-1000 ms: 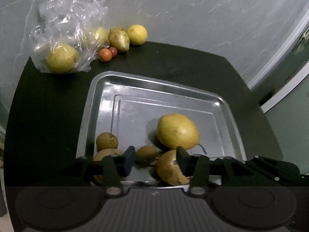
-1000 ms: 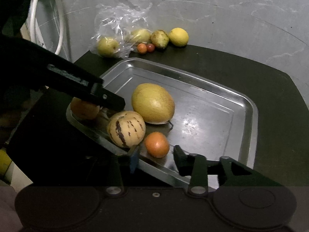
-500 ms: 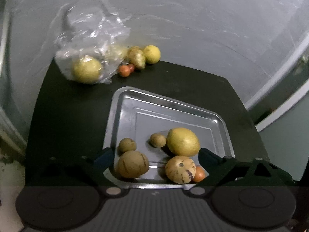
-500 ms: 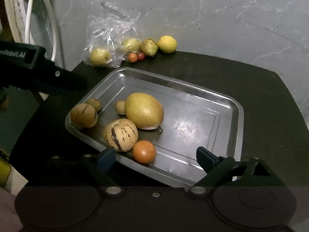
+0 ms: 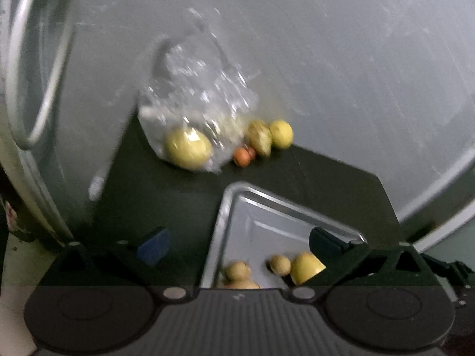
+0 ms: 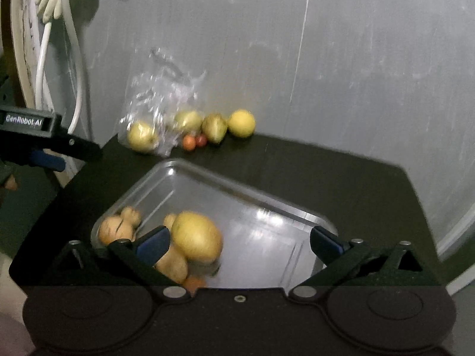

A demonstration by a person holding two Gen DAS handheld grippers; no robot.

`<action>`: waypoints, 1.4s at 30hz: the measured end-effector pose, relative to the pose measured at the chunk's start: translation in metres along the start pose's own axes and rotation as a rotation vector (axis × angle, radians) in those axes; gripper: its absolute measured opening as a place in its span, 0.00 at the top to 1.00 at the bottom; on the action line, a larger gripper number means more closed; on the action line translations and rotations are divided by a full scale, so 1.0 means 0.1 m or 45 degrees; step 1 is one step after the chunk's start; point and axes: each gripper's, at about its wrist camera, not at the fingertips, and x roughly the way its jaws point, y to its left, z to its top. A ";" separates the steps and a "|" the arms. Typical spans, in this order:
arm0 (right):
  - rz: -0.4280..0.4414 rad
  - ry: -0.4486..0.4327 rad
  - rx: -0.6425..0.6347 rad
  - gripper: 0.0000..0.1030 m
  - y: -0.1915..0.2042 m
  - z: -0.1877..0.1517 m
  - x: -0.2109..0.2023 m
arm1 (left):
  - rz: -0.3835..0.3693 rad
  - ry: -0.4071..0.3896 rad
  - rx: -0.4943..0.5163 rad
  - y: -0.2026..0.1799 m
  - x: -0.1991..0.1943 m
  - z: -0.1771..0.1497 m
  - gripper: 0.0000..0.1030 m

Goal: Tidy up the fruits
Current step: 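Move both open tools back toward the fruit pile by the plastic bag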

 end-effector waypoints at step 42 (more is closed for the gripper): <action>0.156 -0.136 -0.338 0.01 -0.64 0.99 1.32 | 0.160 -0.074 -0.065 -0.61 0.99 0.57 0.01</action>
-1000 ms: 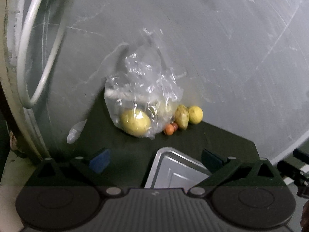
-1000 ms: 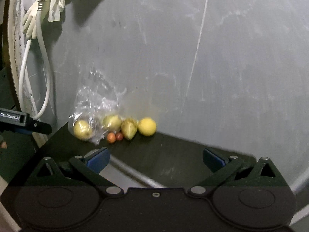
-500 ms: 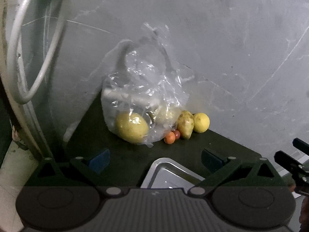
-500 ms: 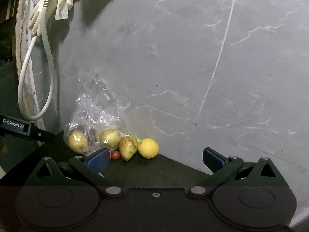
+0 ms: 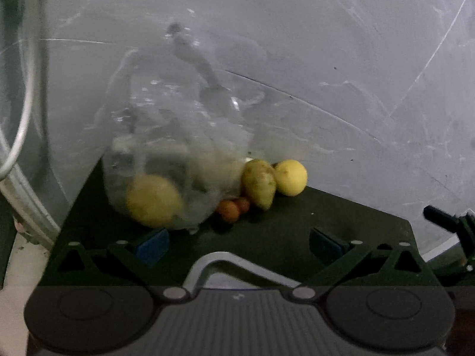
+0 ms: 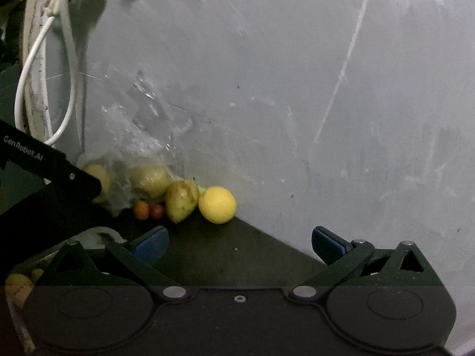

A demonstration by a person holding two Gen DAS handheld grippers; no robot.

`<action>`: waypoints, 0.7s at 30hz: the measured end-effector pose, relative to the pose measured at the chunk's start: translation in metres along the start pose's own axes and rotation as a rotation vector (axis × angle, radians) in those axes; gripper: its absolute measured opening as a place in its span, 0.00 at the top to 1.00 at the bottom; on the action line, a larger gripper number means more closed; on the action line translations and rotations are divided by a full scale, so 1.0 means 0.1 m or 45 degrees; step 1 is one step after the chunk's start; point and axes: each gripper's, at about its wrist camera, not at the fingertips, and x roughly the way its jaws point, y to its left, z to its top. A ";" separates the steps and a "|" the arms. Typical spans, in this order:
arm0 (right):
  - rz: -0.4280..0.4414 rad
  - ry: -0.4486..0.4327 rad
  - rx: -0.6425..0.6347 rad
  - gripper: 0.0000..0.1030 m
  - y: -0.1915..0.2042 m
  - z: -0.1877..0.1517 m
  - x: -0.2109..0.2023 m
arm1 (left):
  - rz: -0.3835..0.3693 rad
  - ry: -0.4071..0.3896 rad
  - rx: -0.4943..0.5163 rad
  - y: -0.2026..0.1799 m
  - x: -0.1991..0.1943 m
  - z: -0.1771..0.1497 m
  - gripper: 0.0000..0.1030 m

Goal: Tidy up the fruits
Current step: 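Move both open tools back toward the fruit pile by the plastic bag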

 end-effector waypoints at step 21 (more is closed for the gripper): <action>0.080 0.089 0.137 0.01 -0.37 -0.41 0.38 | 0.026 0.132 0.526 -0.69 0.52 0.12 0.01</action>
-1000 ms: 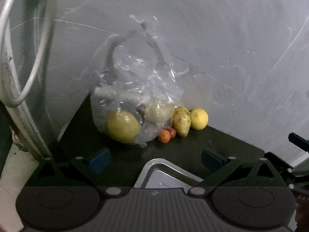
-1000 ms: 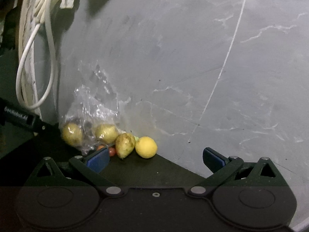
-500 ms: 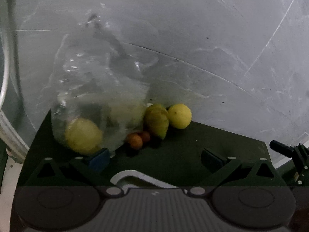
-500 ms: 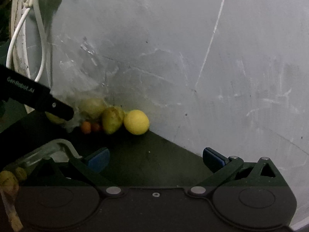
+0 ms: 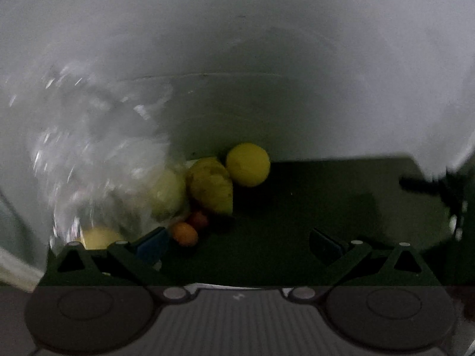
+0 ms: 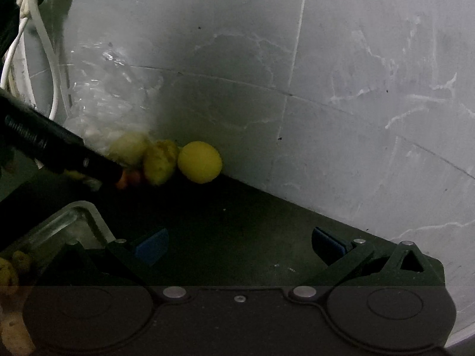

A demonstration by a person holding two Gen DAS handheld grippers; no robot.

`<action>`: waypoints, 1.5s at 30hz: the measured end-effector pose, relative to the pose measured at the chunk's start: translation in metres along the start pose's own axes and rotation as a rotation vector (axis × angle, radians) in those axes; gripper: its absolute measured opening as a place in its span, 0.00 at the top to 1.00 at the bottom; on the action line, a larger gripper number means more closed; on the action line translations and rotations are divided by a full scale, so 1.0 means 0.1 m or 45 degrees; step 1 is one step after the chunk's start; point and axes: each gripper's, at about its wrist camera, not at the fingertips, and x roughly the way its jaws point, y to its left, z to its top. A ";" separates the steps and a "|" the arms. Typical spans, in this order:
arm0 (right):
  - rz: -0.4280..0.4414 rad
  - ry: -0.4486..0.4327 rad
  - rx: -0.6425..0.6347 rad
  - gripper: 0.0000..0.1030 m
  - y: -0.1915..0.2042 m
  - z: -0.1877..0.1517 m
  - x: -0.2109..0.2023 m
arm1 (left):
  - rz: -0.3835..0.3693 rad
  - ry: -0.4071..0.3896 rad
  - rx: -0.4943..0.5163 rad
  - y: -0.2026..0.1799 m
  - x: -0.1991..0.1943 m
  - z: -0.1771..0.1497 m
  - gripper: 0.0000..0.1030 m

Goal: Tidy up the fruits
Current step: 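Move both open tools back toward the fruit pile by the plastic bag, then grasp a brown pear with the left tool while the right tool grasps a yellow lemon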

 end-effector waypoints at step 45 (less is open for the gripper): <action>0.419 0.059 0.710 0.30 -0.32 0.46 1.26 | 0.217 0.023 0.626 -0.28 0.83 0.13 0.12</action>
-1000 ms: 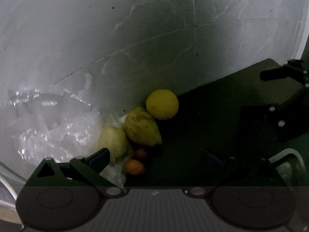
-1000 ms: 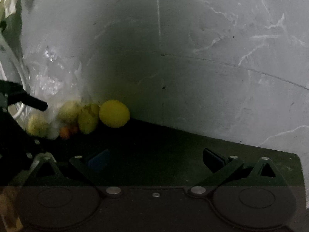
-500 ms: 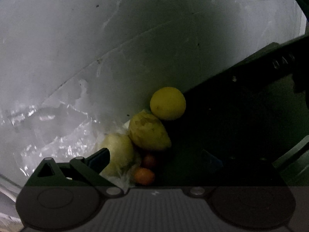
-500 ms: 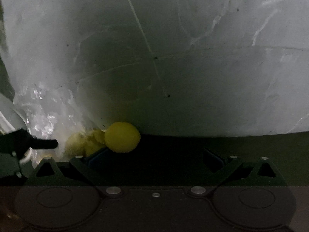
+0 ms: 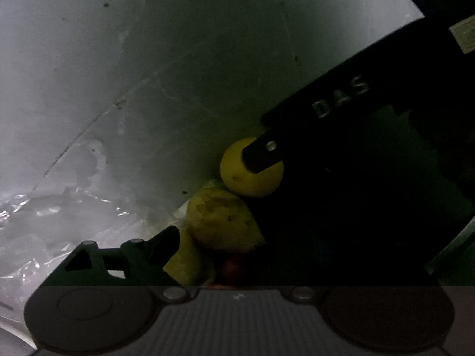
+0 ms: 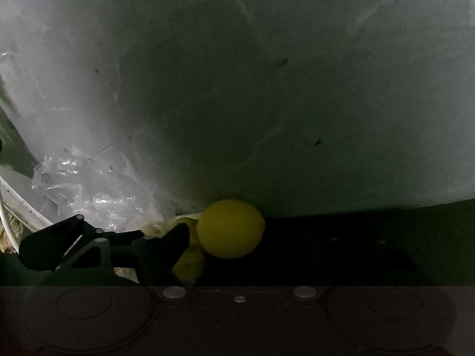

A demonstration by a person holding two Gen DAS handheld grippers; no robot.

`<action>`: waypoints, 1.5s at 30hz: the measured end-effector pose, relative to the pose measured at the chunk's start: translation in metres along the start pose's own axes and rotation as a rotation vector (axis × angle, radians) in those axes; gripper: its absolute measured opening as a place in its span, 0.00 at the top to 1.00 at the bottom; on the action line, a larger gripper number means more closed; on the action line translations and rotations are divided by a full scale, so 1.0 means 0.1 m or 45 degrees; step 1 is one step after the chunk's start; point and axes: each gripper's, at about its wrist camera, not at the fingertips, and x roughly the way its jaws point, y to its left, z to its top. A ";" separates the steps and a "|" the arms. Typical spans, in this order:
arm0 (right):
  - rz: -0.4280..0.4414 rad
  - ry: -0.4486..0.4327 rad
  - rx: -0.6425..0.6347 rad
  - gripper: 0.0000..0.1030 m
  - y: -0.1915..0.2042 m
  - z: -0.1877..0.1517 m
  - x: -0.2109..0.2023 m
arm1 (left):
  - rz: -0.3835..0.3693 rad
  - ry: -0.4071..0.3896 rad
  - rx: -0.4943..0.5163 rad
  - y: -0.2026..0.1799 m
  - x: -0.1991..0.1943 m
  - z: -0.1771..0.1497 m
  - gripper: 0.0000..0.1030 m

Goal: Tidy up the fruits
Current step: 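Grasp a brown pear with the left tool while the right tool grasps a yellow lemon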

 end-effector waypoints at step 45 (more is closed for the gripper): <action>-0.078 -0.064 0.109 0.39 -0.26 -0.39 -0.39 | 0.046 0.016 -0.188 0.29 0.55 0.22 0.40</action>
